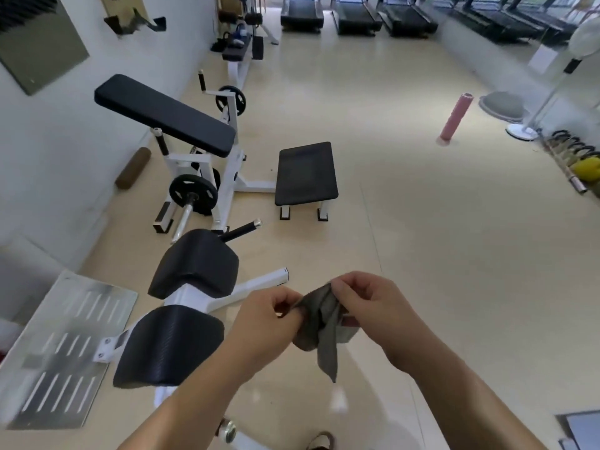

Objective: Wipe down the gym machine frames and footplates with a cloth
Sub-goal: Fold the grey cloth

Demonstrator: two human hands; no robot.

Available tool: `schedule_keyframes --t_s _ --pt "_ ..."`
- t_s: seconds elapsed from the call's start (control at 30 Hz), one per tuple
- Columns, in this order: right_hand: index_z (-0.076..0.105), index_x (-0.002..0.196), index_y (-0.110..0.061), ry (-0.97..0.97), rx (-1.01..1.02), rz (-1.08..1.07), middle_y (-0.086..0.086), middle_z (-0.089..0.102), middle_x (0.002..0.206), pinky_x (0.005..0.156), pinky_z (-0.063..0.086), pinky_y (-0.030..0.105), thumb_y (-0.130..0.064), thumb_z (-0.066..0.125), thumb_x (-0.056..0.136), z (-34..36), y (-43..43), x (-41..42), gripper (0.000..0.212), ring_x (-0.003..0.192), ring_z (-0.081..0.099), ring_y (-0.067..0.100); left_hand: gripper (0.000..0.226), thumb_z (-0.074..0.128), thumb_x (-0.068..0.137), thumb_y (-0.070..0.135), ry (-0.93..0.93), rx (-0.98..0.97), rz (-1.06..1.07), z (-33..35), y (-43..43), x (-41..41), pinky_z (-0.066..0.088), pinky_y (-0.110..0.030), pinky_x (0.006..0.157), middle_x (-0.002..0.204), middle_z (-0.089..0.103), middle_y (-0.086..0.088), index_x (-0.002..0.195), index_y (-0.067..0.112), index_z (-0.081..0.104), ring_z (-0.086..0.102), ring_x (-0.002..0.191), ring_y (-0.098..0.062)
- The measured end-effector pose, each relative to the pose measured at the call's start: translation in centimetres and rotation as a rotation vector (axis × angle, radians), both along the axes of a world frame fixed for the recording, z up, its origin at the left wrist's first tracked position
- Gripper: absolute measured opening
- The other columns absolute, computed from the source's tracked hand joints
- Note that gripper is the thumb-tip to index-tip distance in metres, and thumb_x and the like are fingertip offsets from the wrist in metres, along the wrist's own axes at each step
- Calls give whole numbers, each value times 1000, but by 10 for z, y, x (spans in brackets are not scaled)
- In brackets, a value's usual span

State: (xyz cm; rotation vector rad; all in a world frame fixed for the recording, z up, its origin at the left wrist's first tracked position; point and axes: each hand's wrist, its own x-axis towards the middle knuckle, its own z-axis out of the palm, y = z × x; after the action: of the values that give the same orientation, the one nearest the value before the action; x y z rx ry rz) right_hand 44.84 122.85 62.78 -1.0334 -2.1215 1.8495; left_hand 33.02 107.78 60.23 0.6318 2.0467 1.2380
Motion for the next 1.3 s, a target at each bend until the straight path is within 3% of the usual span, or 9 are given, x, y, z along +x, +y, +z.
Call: schedule_keyframes --t_s 0.27,0.4,0.5,0.57,0.73,0.83,1.0,1.17,1.3 --pt "67 87 -32 -157 351 83 -12 69 80 68 47 17 -36 58 102 -38 199 -57 18 79 63 2 18 63 99 22 -103 55 25 -17 187 -71 57 -27 73 85 76 6 89 29 76 71 82 -11" --pt "69 88 -31 -194 343 107 -13 71 82 72 46 19 -35 59 102 -37 299 -110 18 81 65 3 17 64 99 24 -100 47 79 -12 281 -120 53 -21 67 80 74 7 87 20 75 67 74 -7" --pt "70 92 -30 -170 347 128 -13 71 88 77 49 23 -34 59 102 -27 358 -161 16 87 65 5 35 63 95 32 -255 39 131 -5 337 -159 39 -32 67 69 51 -3 74 5 56 48 67 -16" --pt "72 90 -31 -125 335 117 -13 72 86 79 53 26 -32 61 101 -23 392 -202 16 87 66 6 35 59 96 33 -325 64 198 -5 372 -186 34 -32 68 69 44 1 68 14 48 43 69 -15" --pt "79 88 -30 27 224 164 -15 75 87 84 56 30 -27 66 98 -16 466 -314 16 88 69 6 73 24 110 52 -503 132 269 -12 456 -259 54 -32 88 101 78 4 70 12 69 72 97 -14" --pt "81 93 -28 126 145 248 -16 77 91 87 57 28 -23 68 98 -10 507 -381 15 92 70 3 48 46 105 51 -352 71 520 -19 509 -305 52 -29 68 87 75 4 87 13 70 68 76 -9" --pt "79 101 -21 147 -77 404 -2 79 97 91 60 37 -21 63 101 -3 561 -490 16 99 73 14 37 53 99 60 -631 338 577 -22 577 -386 50 -45 106 122 72 15 128 41 64 67 118 -12" --pt "79 95 -31 53 25 561 -10 78 92 81 61 30 -24 62 102 -4 597 -600 20 91 72 7 21 59 104 26 -479 433 888 -2 611 -479 59 -45 96 110 78 -1 115 25 76 73 106 -21" --pt "69 119 -37 37 300 610 -20 72 104 92 56 25 -35 60 100 -27 634 -689 21 96 65 -4 22 60 103 17 -425 378 1034 -11 639 -564 60 -22 67 92 79 7 101 27 80 75 79 -5"
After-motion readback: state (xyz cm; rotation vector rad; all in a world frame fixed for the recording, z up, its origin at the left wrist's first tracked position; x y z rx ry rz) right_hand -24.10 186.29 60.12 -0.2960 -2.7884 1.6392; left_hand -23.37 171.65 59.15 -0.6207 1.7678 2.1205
